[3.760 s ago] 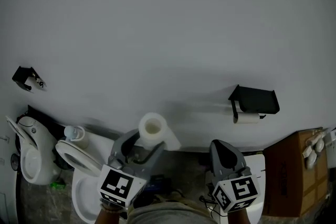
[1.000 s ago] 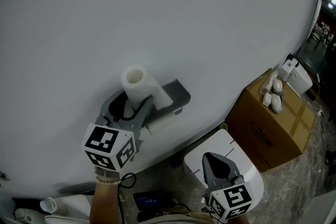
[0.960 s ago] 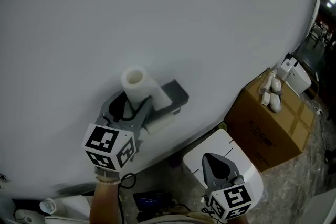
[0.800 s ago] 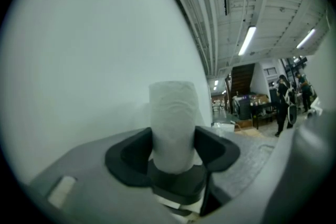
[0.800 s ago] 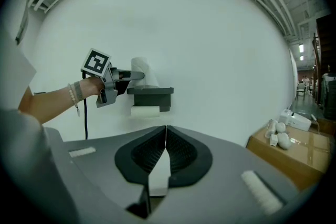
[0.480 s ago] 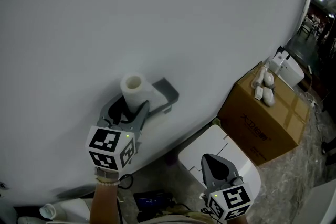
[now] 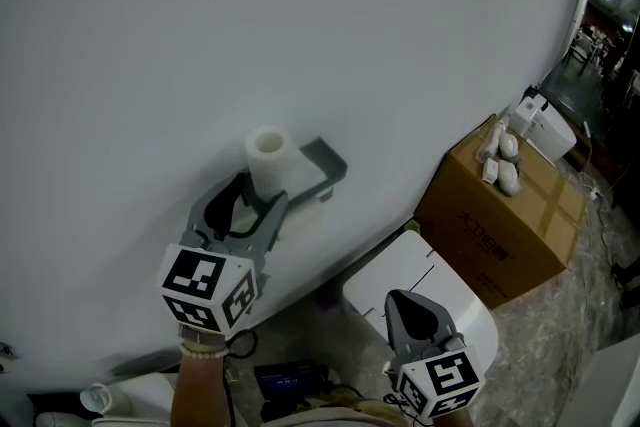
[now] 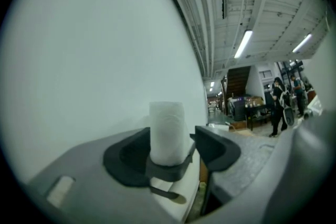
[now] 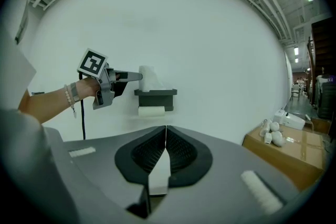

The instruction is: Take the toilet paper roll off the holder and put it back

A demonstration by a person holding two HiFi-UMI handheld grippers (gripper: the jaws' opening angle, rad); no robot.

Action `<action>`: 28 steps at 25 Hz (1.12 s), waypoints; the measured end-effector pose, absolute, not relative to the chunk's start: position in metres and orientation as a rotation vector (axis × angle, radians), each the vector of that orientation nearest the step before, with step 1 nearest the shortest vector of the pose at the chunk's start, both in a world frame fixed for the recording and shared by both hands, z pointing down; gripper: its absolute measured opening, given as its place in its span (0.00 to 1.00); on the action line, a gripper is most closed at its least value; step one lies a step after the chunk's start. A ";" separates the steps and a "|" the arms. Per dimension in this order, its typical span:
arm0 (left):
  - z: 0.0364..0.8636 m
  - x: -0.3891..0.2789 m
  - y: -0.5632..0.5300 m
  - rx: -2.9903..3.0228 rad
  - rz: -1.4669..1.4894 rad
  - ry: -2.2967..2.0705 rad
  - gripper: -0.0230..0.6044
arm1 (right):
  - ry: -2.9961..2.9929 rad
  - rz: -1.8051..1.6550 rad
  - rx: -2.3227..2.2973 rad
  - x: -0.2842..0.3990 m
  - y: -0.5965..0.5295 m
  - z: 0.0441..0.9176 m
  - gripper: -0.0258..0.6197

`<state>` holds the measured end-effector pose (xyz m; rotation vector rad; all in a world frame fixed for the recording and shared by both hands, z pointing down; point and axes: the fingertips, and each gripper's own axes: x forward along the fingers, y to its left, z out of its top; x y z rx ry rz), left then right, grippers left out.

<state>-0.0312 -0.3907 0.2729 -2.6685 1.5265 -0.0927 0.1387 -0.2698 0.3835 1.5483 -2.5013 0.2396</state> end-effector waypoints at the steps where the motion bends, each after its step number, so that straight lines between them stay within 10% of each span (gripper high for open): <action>1: 0.271 -0.034 -0.384 -2.664 -0.088 1.524 0.44 | -2.502 0.235 1.552 0.137 -0.266 0.382 0.05; 14: 0.280 -0.076 -0.290 -2.621 -0.118 1.521 0.03 | -2.504 0.205 1.593 0.105 -0.212 0.371 0.05; 28: 0.326 -0.088 -0.181 -2.771 -0.200 1.414 0.02 | -2.473 0.235 1.633 0.070 -0.144 0.379 0.05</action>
